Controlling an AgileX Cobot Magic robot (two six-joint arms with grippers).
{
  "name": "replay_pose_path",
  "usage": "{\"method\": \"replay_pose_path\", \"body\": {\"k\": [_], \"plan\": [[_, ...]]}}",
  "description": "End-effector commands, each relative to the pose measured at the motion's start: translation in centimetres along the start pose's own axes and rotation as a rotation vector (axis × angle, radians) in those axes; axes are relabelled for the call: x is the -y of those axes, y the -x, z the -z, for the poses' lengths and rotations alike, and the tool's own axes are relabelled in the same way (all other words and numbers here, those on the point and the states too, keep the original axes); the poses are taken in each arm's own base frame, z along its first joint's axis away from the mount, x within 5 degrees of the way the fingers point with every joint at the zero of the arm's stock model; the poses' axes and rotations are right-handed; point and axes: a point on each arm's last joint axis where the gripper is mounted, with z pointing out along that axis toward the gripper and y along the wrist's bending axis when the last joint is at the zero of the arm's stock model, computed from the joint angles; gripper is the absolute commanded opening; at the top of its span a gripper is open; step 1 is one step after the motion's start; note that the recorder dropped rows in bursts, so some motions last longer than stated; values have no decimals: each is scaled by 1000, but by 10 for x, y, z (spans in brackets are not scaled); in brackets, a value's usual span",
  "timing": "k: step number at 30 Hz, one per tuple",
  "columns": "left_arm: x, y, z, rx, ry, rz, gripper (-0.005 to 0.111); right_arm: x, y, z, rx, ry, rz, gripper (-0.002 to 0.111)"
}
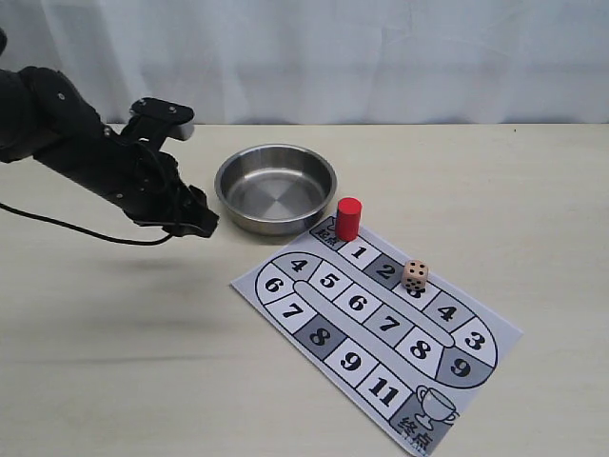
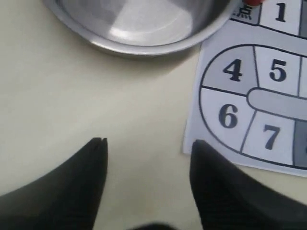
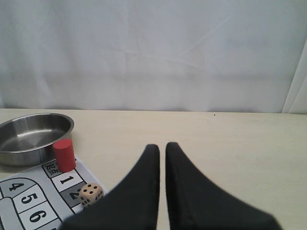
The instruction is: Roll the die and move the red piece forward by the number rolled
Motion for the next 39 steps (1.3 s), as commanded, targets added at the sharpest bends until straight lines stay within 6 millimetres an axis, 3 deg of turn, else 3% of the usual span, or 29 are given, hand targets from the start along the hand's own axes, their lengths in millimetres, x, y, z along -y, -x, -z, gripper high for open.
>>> {"method": "replay_pose_path", "body": {"k": [1, 6, 11, 17, 22, 26, 34, 39], "plan": [[30, 18, 1, 29, -60, -55, 66, 0, -1, 0, 5, -3, -1, 4], [58, 44, 4, 93, -88, -109, 66, 0, -1, 0, 5, -3, -1, 4], [74, 65, -2, 70, -157, -123, 57, 0, -1, 0, 5, -3, -1, 4], [86, 96, -12, 20, -209, -159, 57, 0, -1, 0, 5, -3, -1, 4], [93, 116, -35, -121, -169, -297, 57, 0, -1, 0, 5, -3, -1, 4], [95, 138, -53, 48, -117, -308, 57, 0, -1, 0, 5, -3, -1, 4], [103, 130, -98, 76, -98, -315, 57, 0, -1, 0, 5, -3, -1, 4], [102, 127, -105, 67, -97, -311, 57, 0, -1, 0, 5, -3, -1, 4]]}}
